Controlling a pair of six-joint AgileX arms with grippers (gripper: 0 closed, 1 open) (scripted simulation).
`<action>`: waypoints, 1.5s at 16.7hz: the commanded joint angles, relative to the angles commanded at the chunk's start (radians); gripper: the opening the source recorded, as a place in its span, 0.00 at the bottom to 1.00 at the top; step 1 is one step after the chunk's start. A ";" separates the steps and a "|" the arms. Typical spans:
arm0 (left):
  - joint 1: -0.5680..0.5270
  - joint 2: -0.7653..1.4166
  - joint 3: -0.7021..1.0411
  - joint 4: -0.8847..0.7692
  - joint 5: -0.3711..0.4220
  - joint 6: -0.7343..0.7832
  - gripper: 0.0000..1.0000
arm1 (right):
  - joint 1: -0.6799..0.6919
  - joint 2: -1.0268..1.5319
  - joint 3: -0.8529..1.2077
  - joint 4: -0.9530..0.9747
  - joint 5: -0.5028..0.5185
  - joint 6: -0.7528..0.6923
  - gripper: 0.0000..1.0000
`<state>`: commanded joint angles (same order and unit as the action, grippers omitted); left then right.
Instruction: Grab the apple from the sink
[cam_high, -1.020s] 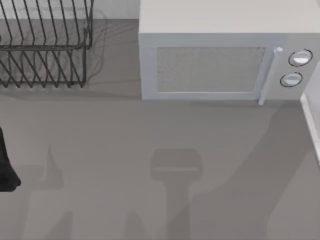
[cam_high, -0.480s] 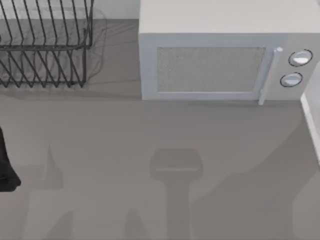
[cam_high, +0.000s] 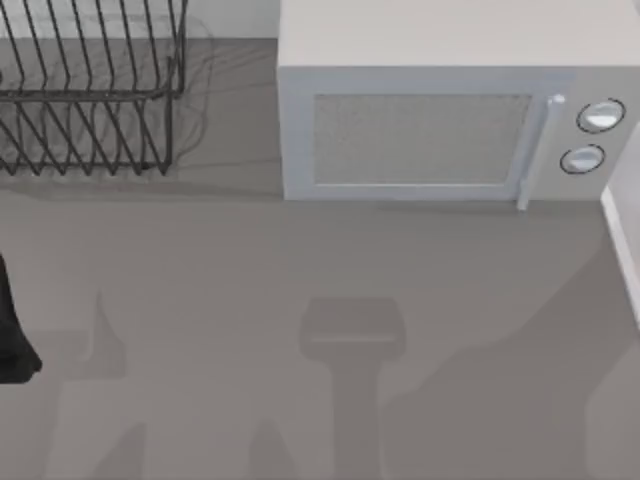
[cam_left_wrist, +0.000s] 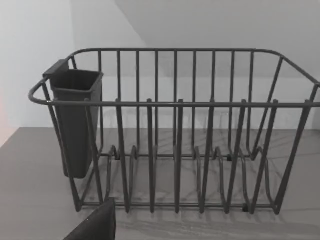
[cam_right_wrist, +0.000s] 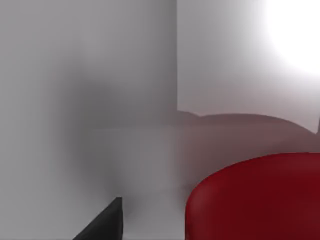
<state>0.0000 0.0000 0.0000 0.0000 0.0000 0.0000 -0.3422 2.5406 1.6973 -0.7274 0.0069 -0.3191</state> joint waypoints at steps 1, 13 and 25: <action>0.000 0.000 0.000 0.000 0.000 0.000 1.00 | 0.000 0.000 0.000 0.000 0.000 0.000 0.47; 0.000 0.000 0.000 0.000 0.000 0.000 1.00 | 0.000 0.000 0.000 0.000 0.000 0.000 0.00; 0.000 0.000 0.000 0.000 0.000 0.000 1.00 | -0.003 -0.059 0.389 -0.418 -0.016 0.003 0.00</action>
<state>0.0000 0.0000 0.0000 0.0000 0.0000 0.0000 -0.3453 2.4820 2.0858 -1.1452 -0.0089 -0.3165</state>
